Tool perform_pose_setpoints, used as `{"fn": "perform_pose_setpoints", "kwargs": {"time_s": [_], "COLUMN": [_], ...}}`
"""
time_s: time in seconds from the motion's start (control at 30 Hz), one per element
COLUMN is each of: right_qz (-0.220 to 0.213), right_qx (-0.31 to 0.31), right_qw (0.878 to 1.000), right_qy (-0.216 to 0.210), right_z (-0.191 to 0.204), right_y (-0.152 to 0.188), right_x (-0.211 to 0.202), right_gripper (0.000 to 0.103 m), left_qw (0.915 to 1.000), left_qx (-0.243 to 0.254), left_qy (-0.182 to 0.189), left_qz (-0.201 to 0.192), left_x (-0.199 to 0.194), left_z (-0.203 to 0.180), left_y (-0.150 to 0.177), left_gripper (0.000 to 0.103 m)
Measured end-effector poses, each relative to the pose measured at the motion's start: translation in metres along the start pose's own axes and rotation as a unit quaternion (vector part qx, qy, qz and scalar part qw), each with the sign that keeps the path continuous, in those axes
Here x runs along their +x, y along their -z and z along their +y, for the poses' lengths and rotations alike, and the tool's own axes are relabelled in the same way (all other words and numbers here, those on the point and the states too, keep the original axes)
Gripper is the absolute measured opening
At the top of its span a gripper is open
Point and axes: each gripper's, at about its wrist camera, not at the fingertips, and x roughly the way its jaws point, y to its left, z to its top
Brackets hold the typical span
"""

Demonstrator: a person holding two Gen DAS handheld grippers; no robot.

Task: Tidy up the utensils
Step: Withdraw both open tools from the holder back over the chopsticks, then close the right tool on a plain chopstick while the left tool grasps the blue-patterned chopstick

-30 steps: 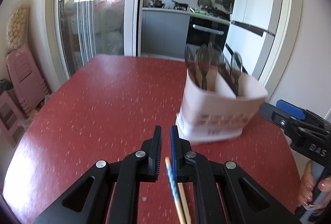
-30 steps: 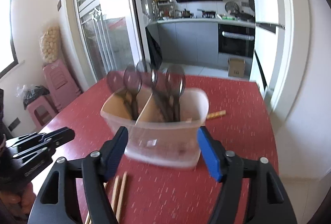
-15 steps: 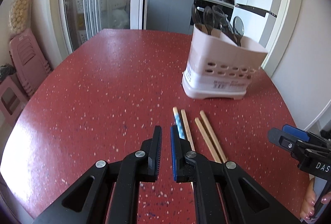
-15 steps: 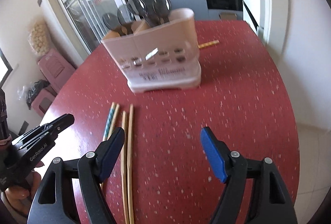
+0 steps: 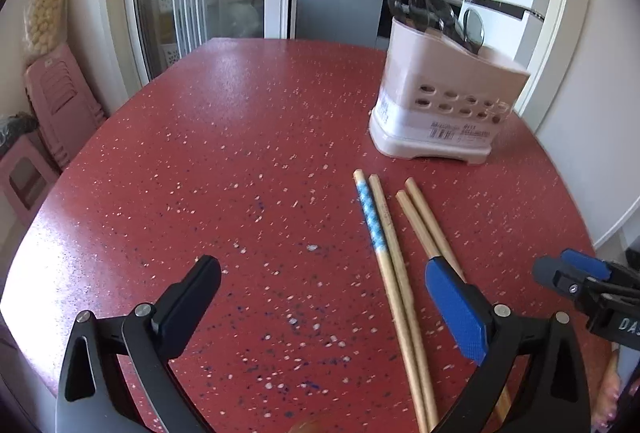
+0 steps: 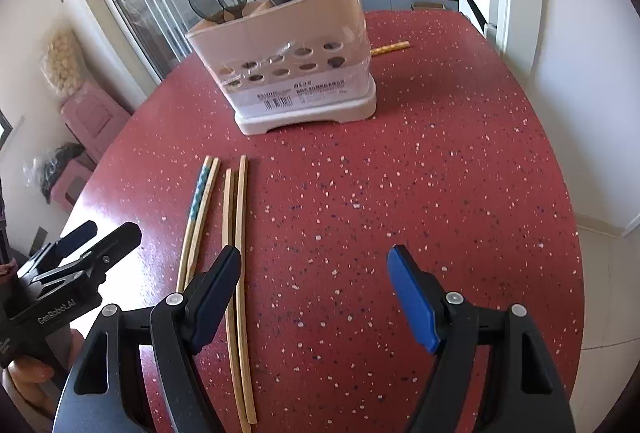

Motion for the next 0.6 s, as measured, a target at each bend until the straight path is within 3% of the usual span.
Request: {"fn": "perform_pose_setpoints", "kwargs": {"time_s": [0.23,0.6], "right_qz": [0.03,0.049], "right_qx": [-0.018,-0.072], "right_qw": [0.999,0.995], "right_qy": [0.01,0.042], "right_z": [0.013,0.038], "right_y": [0.007,0.02], "right_x": [0.012,0.027], "right_gripper": [0.079,0.079], "left_qw": [0.9981,0.9969], "left_qx": [0.015,0.006], "left_qy": [-0.014,-0.01], "left_qz": [0.058,0.078], "left_x": [0.035,0.059], "left_z": [-0.003,-0.01], "left_y": [0.008,0.01], "left_gripper": [0.103,0.103]}}
